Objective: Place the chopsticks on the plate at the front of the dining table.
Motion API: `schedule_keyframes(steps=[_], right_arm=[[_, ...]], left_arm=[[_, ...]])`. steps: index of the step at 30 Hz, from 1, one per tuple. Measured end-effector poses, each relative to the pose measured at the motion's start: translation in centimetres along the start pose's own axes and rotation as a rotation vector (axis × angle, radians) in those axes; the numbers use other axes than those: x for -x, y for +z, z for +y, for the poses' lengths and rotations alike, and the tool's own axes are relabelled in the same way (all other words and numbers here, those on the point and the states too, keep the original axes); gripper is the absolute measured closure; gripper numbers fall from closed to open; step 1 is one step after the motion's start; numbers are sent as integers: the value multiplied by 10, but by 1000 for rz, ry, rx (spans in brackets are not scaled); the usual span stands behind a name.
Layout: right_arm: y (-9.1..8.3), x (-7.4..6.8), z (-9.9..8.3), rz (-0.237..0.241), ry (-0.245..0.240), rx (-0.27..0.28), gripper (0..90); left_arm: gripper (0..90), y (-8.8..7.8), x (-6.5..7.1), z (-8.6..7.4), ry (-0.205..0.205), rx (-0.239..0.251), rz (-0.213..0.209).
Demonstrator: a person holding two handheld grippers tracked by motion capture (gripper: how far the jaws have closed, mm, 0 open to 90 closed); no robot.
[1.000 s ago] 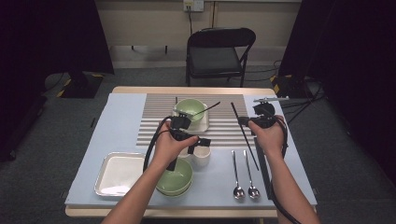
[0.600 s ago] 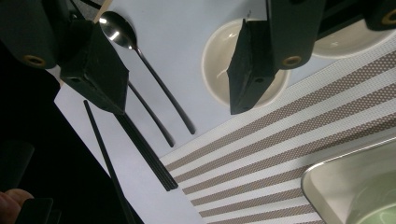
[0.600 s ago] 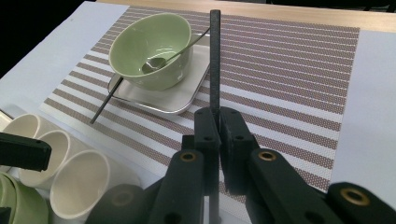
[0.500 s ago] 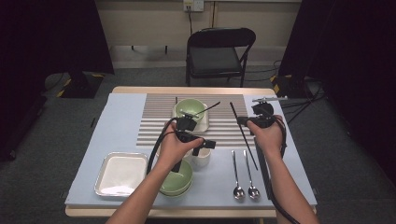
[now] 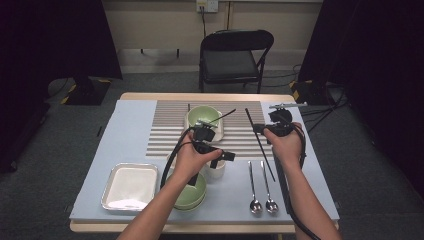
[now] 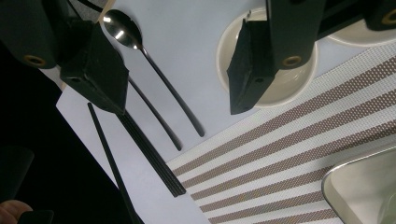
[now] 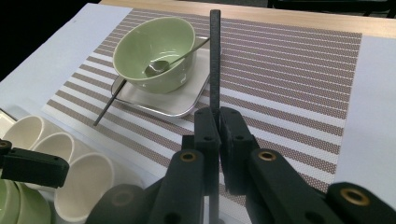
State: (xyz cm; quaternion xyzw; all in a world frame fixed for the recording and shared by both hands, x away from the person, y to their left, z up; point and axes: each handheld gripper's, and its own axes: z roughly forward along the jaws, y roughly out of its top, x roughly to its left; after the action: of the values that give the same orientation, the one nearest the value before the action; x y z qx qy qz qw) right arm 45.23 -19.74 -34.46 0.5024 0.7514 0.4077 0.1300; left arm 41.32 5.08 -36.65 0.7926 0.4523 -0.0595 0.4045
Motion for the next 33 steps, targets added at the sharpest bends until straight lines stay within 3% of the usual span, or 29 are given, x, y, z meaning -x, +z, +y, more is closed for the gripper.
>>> schedule_keyframes(steps=[33], right_arm=[[3, -14, 10, 25, -9, 16, 862]], left_arm=[[381, 12, 9, -1, 18, -25, -4]])
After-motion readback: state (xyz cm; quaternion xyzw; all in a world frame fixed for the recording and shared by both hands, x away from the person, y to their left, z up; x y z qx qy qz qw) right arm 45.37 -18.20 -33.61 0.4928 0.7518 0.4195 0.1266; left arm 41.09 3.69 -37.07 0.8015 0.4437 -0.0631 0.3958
